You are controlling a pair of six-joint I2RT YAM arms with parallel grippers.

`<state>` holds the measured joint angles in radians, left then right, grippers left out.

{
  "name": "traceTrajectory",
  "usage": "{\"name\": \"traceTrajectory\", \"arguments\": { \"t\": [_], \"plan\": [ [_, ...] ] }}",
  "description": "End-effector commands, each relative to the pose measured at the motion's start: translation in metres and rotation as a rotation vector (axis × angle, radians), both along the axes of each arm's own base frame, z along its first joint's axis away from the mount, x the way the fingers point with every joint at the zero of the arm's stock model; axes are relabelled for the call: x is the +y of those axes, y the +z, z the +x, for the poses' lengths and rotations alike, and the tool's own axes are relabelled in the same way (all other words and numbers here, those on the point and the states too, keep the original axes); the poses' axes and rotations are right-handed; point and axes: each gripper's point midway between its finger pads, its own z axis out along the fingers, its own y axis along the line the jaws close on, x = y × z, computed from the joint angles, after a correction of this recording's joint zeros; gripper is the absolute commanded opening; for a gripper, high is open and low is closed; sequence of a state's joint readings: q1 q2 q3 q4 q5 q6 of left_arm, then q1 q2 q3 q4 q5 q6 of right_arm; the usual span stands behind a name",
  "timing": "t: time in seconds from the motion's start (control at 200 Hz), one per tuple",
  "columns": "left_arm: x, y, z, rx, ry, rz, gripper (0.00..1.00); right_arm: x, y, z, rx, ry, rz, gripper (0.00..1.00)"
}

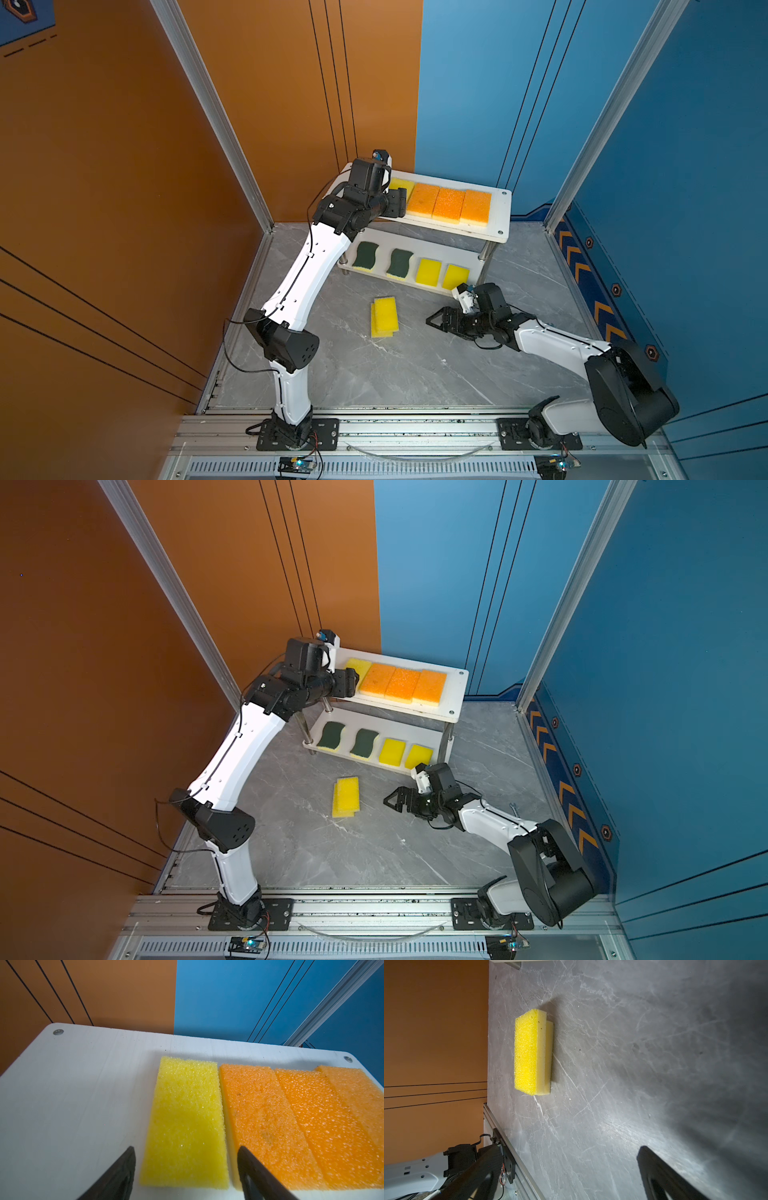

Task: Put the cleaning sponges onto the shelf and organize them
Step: 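Raise the left gripper off the shelf and move it down toward the table sponges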

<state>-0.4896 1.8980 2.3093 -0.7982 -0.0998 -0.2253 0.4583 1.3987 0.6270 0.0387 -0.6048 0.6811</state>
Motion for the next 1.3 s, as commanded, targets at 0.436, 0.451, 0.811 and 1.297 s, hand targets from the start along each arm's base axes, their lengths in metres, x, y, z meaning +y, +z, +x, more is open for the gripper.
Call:
{"name": "traceTrajectory", "arguments": {
  "t": [0.436, 0.451, 0.811, 1.297],
  "plan": [
    [0.022, 0.052, -0.061, -0.104, -0.006, -0.015, 0.90, 0.004, -0.001, 0.001, 0.000, -0.002, 0.012, 1.00],
    [0.022, 0.051, -0.062, -0.104, -0.005, -0.016, 0.91, 0.004, -0.001, 0.002, 0.000, -0.003, 0.013, 1.00],
    [0.064, 0.004, -0.098, -0.066, 0.121, -0.027, 0.98, 0.007, 0.004, 0.001, -0.007, 0.001, 0.011, 1.00],
    [0.082, -0.157, -0.149, 0.287, 0.207, -0.026, 0.98, 0.014, 0.007, 0.003, -0.012, 0.011, 0.000, 1.00]
  ]
}}
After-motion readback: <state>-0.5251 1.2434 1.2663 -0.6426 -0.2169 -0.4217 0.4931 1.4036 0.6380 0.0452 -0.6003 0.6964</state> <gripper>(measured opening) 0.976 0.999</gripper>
